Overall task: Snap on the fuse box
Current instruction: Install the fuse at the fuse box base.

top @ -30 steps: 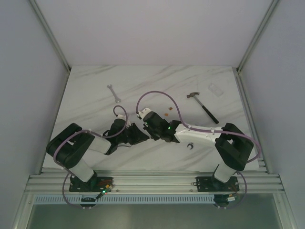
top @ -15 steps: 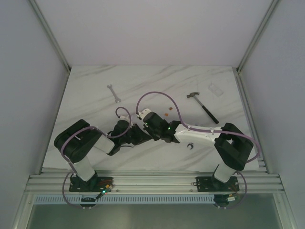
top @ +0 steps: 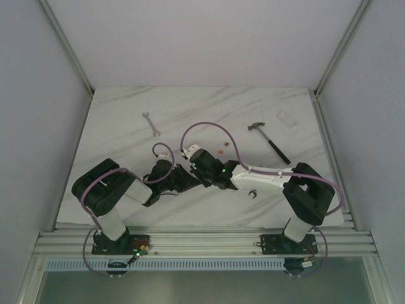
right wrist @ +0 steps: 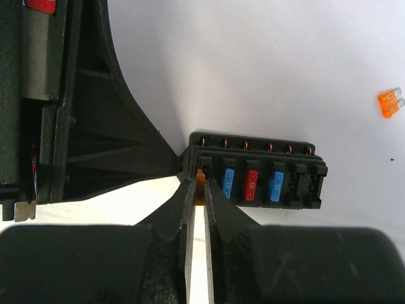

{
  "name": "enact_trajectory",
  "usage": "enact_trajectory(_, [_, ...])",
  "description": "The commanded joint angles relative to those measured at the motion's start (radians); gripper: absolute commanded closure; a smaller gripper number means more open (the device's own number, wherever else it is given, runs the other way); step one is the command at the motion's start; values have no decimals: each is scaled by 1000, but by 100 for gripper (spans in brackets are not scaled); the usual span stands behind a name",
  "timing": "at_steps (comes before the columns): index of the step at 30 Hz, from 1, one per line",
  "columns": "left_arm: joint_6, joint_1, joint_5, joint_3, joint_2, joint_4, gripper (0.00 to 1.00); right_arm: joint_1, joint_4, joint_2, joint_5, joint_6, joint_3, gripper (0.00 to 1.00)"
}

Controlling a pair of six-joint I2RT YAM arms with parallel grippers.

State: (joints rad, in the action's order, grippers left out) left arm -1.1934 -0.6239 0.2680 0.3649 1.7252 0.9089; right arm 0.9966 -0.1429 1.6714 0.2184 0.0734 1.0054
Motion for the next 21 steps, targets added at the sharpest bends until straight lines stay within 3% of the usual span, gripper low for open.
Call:
enact_trajectory(1, [-2,-2,-54,-10,19,-84,83,6,-3,9,19,4,-10,100])
enact_trajectory(21, [-3,-4,-52,-2,31,-87,84,6,-33,-27,42,10,22,100])
